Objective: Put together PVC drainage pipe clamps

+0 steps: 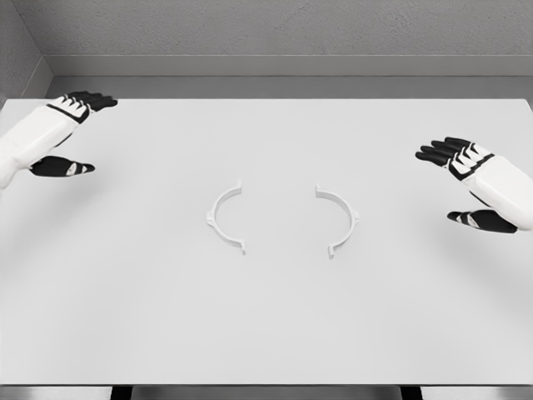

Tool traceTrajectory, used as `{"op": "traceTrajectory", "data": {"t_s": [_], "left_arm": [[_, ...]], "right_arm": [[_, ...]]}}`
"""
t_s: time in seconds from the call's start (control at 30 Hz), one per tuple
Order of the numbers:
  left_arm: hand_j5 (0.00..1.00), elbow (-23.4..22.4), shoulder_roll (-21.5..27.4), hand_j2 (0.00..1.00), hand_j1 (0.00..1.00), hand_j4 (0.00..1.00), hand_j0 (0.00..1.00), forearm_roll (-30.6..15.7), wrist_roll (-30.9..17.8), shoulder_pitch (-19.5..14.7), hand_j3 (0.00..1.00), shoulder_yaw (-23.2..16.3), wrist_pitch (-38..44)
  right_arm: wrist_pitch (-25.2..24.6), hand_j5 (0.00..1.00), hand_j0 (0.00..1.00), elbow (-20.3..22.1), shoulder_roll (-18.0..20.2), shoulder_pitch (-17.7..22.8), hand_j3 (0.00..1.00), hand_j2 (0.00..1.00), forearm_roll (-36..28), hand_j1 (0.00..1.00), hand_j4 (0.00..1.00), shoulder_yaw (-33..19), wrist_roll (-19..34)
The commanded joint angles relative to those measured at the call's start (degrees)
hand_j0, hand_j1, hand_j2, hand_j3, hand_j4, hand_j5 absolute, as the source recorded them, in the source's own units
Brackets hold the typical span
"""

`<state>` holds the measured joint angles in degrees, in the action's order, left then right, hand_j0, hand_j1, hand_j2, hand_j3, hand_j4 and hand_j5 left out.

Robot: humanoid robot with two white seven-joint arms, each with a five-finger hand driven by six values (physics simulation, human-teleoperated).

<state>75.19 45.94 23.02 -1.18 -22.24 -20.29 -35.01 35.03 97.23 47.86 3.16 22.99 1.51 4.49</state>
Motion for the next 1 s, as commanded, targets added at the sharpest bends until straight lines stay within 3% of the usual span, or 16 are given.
{"op": "traceTrajectory", "data": {"t_s": [0.0,0.1,0.2,0.27,0.33,0.53,0.97], "left_arm": [[1.00,1.62,0.20,1.00,1.00,1.00,1.00,-0.34,0.03,0.09,1.00,-0.02,0.01],[1.00,1.62,0.38,1.00,1.00,1.00,1.00,-0.34,0.03,0.44,1.00,0.07,0.01],[1.00,1.54,0.38,1.00,1.00,1.00,1.00,-0.34,0.03,0.70,1.00,0.07,0.01],[1.00,1.54,-0.32,1.00,1.00,1.00,1.00,-0.26,0.03,1.14,1.00,-0.10,0.01],[1.00,1.19,-0.68,1.00,1.00,1.00,1.00,-0.25,0.03,1.14,1.00,-0.28,0.01],[1.00,1.54,-4.02,1.00,1.00,1.00,1.00,-0.43,0.12,0.53,1.00,-2.30,0.01],[1.00,8.74,-4.63,1.00,1.00,1.00,1.00,-0.25,0.12,0.53,1.00,-6.87,0.01]], "right_arm": [[-0.03,1.00,1.00,0.15,-0.13,0.09,1.00,1.00,-0.31,1.00,1.00,-0.11,-0.09],[-0.03,1.00,1.00,0.06,-2.24,-0.44,1.00,1.00,0.04,1.00,1.00,-0.46,0.52],[-0.14,1.00,1.00,0.24,-8.92,-3.95,1.00,1.00,6.10,1.00,1.00,-0.11,7.11],[-4.17,1.00,1.00,0.50,-13.39,-5.62,1.00,1.00,12.51,1.00,1.00,0.07,7.29],[-7.51,1.00,1.00,0.59,-15.51,-7.29,1.00,1.00,15.16,1.00,1.00,0.51,7.38],[-18.42,1.00,1.00,2.70,-15.51,-8.26,1.00,1.00,19.55,1.00,1.00,5.08,7.38],[-19.74,1.00,1.00,3.67,-15.51,-9.49,1.00,1.00,21.84,1.00,1.00,12.28,8.34]]}}
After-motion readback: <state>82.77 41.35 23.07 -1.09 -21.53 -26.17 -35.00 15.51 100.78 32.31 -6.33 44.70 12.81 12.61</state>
